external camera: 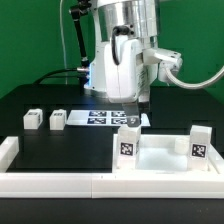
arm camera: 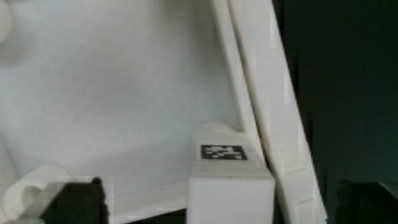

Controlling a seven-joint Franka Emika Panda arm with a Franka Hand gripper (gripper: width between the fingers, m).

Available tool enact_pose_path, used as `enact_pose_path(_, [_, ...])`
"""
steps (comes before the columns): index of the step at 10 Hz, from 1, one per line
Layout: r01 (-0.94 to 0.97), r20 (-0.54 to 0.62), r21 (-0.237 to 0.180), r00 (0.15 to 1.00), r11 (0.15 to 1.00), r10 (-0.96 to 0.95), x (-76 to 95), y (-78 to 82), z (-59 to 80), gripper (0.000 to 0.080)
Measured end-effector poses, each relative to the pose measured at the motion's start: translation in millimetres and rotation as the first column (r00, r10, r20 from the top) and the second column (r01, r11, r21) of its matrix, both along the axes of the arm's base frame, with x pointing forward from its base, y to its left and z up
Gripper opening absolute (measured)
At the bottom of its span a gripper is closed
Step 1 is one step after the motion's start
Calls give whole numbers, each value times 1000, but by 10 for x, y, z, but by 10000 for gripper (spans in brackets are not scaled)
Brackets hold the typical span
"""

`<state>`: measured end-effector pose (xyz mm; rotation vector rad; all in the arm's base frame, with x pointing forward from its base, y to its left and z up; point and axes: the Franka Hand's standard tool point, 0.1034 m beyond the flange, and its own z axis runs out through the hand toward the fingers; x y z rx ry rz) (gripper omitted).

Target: Assemble square table

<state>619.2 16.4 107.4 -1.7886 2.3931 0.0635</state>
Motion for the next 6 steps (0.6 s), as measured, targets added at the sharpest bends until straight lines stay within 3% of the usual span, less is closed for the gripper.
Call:
enact_pose_path(3, [-124,11,-20,992,992,124,-2,84,21,649])
enact_pose_path(5, [-402,48,-78,912,912,406,-54,213,48,649])
enact_pose_path(6, [-460,53,-86,884,884,465,-61,221,74,649])
